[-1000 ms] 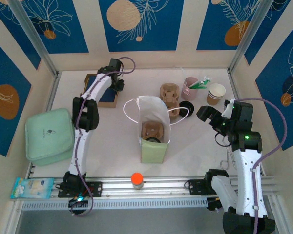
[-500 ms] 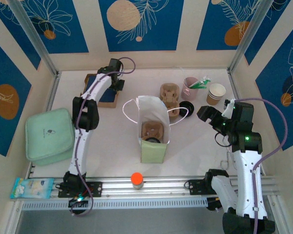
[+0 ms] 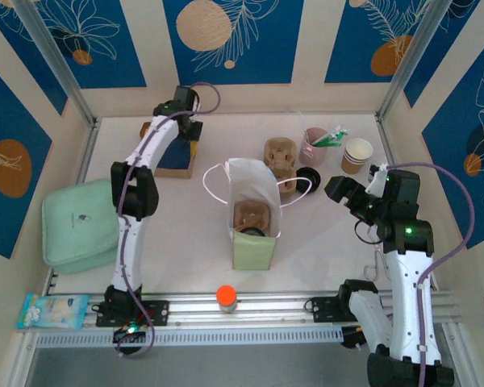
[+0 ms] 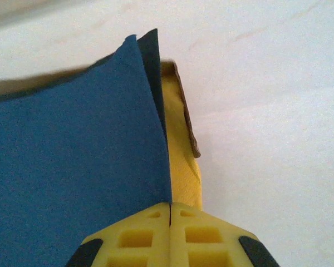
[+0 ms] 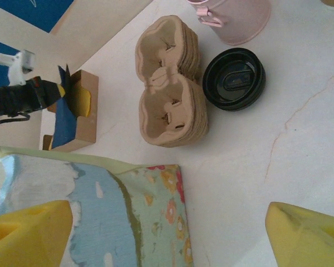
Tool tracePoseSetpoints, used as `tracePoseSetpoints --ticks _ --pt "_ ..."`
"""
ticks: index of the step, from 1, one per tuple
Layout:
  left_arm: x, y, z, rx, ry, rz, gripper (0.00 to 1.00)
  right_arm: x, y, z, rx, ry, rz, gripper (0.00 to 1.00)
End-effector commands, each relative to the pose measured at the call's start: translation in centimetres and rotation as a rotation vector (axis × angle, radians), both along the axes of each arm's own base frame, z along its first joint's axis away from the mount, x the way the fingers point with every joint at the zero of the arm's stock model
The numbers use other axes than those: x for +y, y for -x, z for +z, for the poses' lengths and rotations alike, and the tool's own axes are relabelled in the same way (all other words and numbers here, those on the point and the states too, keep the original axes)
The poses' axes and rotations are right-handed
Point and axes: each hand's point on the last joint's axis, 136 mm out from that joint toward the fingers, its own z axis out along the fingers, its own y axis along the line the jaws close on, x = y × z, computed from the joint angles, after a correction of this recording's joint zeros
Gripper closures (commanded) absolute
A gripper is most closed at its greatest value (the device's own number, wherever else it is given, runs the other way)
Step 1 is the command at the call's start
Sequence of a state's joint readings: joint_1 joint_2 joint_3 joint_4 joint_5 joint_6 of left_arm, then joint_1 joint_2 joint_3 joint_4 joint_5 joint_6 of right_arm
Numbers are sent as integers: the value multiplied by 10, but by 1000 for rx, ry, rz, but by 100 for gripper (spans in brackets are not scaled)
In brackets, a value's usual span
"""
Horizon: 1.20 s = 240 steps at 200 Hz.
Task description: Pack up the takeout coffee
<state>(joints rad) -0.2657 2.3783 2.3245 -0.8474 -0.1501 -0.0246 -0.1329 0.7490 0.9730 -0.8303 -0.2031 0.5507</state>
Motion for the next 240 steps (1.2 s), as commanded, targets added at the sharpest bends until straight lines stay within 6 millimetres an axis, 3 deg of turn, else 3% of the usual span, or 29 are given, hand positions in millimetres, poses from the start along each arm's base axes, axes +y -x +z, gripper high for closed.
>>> tracePoseSetpoints --ticks 1,88,108,157,183,240 --pt "4 8 45 -55 49 1 100 9 8 2 -3 -36 33 11" --pt "-13 26 67 -32 191 -55 100 13 23 6 -2 -27 53 12" --pt "-2 24 73 -39 227 -32 100 14 24 5 -1 -28 58 12" --pt "26 22 56 22 314 22 100 17 25 3 2 -40 71 12" --pt "32 20 45 81 472 27 100 17 24 0 6 -39 74 12" --pt "42 17 39 66 499 41 100 20 22 -4 8 -49 79 12"
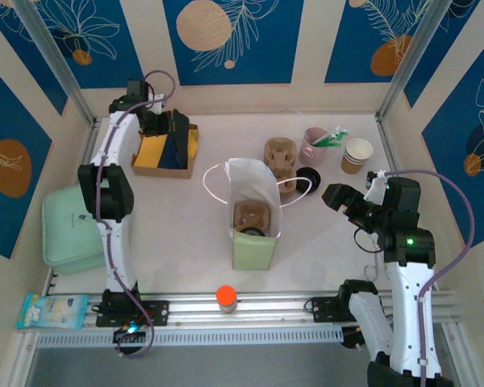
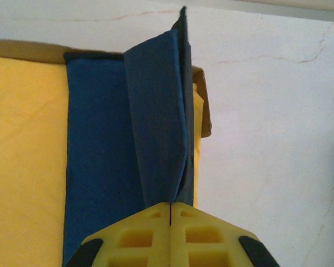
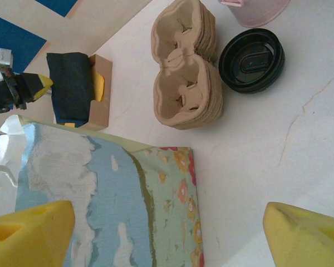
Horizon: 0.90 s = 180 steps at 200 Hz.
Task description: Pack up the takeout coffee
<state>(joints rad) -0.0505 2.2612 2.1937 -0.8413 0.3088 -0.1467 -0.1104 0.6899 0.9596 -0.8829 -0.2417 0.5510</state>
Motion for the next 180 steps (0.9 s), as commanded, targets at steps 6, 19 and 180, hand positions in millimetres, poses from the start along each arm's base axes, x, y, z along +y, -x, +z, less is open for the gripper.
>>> tracePoseSetpoints --ticks 6,19,180 --pt "-5 -1 16 -36 66 1 100 7 3 -3 5 -25 29 12" --pt "4 -4 24 -57 96 39 100 8 3 -2 3 -25 33 12" --pt "57 1 101 -187 -143 82 100 19 2 -3 4 -31 64 14"
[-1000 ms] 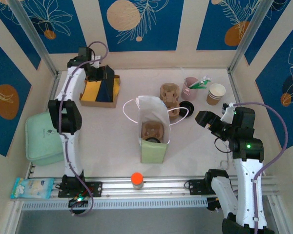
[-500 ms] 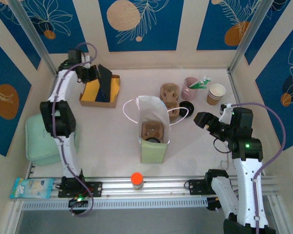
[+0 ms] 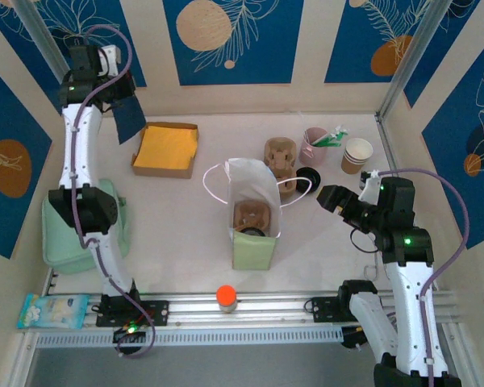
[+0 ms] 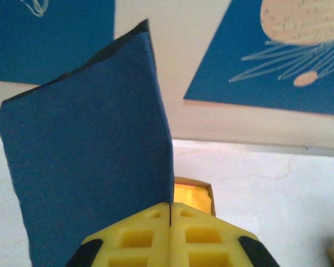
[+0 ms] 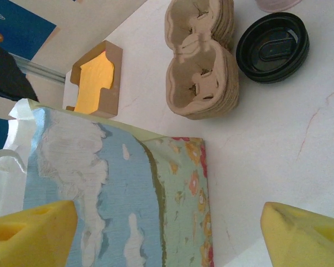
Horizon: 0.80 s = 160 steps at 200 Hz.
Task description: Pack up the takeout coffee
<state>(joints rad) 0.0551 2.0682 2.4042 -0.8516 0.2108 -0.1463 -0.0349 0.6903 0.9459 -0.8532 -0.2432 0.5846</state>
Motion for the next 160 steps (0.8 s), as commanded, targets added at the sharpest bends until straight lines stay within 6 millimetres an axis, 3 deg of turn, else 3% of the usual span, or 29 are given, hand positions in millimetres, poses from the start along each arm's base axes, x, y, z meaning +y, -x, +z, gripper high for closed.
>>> tracePoseSetpoints --ticks 1,36,55,108,145,160 --pt "-19 -3 -86 220 -69 -72 100 3 1 -3 5 -6 6 14" --pt "-53 -9 -160 362 -177 -154 100 0 1 -3 7 16 0 14" --pt "-71 -12 -186 404 -180 -192 100 -1 1 -4 5 20 -1 14" --pt "-112 -12 -222 449 -107 -294 100 0 -5 -10 18 18 0 14" --pt "-106 -13 -237 479 -133 -269 100 0 -9 -8 13 16 3 14" --pt "-102 -15 -237 477 -147 -249 90 0 -9 -8 13 20 1 14"
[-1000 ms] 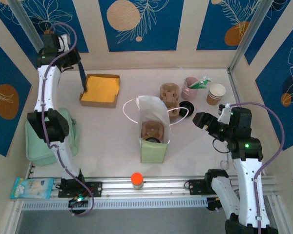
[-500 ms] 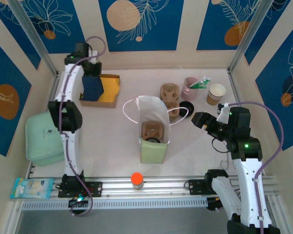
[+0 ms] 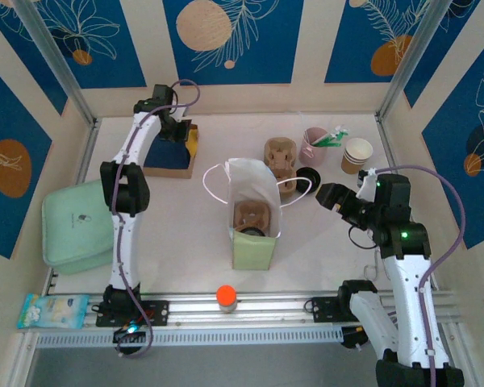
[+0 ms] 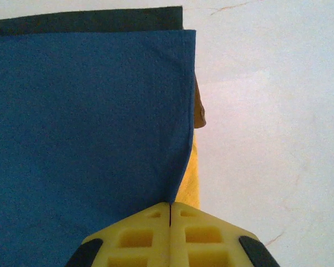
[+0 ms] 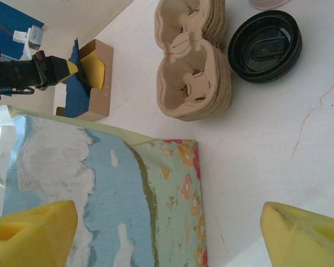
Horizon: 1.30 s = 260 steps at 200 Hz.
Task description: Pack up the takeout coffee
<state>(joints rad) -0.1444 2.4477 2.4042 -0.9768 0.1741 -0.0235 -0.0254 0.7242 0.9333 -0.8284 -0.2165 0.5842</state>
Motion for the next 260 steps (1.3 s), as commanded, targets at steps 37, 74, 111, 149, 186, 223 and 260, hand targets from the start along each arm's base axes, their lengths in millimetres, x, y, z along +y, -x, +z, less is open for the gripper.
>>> tracePoseSetpoints --ticks 37,74,111,149,186,223,260 --pt "8 -8 -2 -15 -28 33 73 2 1 -1 -6 5 10 14" --pt "11 -10 4 -29 -30 46 73 1 1 0 -6 9 11 14" --pt "1 -5 4 -15 6 19 68 1 2 -2 -3 11 10 14" --pt "-10 3 -6 -7 -72 -23 57 2 2 -5 2 4 12 14" --pt "-19 9 -18 9 -149 -64 56 1 3 -6 4 9 8 14" --pt "-21 16 -29 36 -209 -82 56 1 3 -9 10 7 8 14" --pt "-14 21 -41 66 -258 -77 57 1 4 -9 7 10 7 14"
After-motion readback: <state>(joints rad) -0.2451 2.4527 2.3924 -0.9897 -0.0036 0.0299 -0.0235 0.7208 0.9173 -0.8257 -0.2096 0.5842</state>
